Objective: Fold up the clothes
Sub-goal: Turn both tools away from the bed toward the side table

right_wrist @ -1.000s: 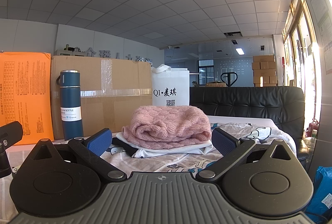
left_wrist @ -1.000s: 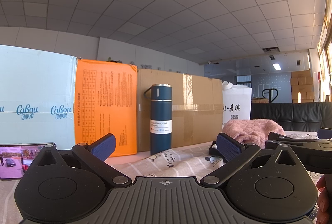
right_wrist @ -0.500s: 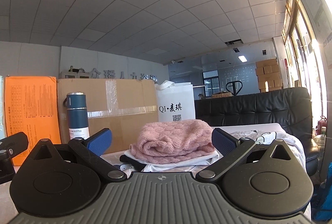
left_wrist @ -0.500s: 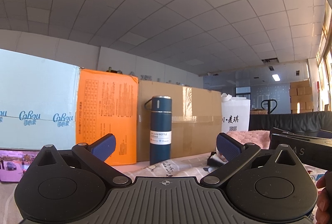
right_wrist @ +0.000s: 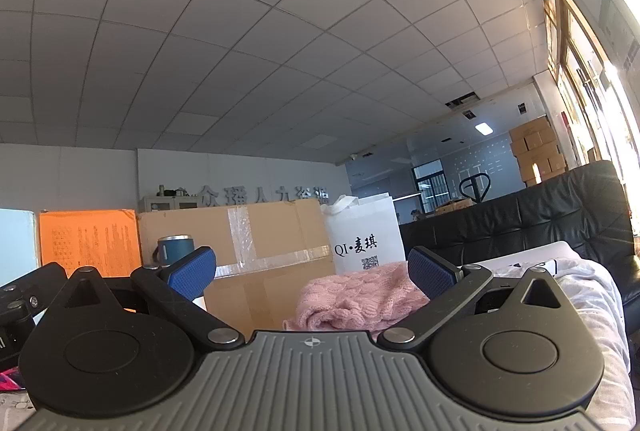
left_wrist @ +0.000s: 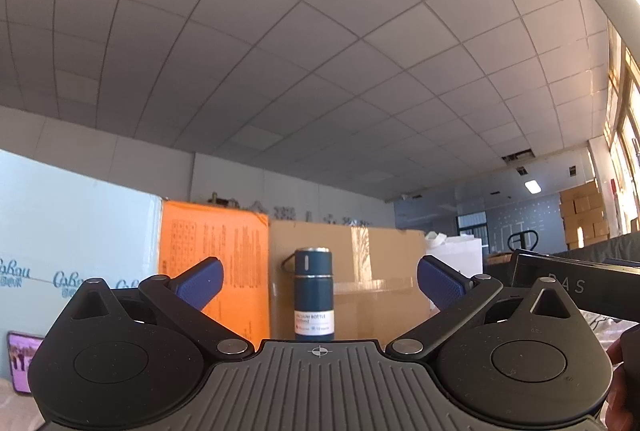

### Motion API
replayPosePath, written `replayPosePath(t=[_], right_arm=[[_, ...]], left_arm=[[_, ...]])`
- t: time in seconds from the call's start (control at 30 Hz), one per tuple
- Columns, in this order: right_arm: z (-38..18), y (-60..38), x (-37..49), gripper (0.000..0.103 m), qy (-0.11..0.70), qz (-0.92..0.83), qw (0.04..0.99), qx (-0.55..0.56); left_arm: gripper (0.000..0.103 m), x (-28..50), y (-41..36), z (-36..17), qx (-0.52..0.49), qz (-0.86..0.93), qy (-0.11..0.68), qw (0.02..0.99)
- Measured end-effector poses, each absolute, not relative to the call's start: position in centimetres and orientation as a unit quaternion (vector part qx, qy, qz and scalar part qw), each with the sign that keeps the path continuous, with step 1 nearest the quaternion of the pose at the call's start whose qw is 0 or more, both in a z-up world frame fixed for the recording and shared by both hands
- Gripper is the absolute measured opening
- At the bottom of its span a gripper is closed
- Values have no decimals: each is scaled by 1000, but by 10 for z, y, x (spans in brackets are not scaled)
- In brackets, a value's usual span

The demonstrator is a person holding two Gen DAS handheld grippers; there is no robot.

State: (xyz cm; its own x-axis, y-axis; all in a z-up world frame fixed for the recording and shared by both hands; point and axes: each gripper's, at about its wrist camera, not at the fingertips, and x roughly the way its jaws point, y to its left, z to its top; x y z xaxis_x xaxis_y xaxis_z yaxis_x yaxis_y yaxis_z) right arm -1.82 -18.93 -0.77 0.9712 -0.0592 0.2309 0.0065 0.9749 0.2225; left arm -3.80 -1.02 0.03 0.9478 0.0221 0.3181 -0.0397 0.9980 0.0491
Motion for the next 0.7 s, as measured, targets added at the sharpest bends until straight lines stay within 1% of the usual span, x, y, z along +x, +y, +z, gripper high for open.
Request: replayPosePath(t=[0.33,0.47,0.7], right_arm=[[-11,-200,-31,103,-156,50,972,169],[-12,-203,-45,103,-181,101,960,186],[-12,-207,-68,103,-200,178,940,211]], left_arm=[[103,-71,-32,4,96,57,-255,960],[103,-88,-33,12,89,81,-250,961],[103,-130,-28,26,142,137,-220,955]])
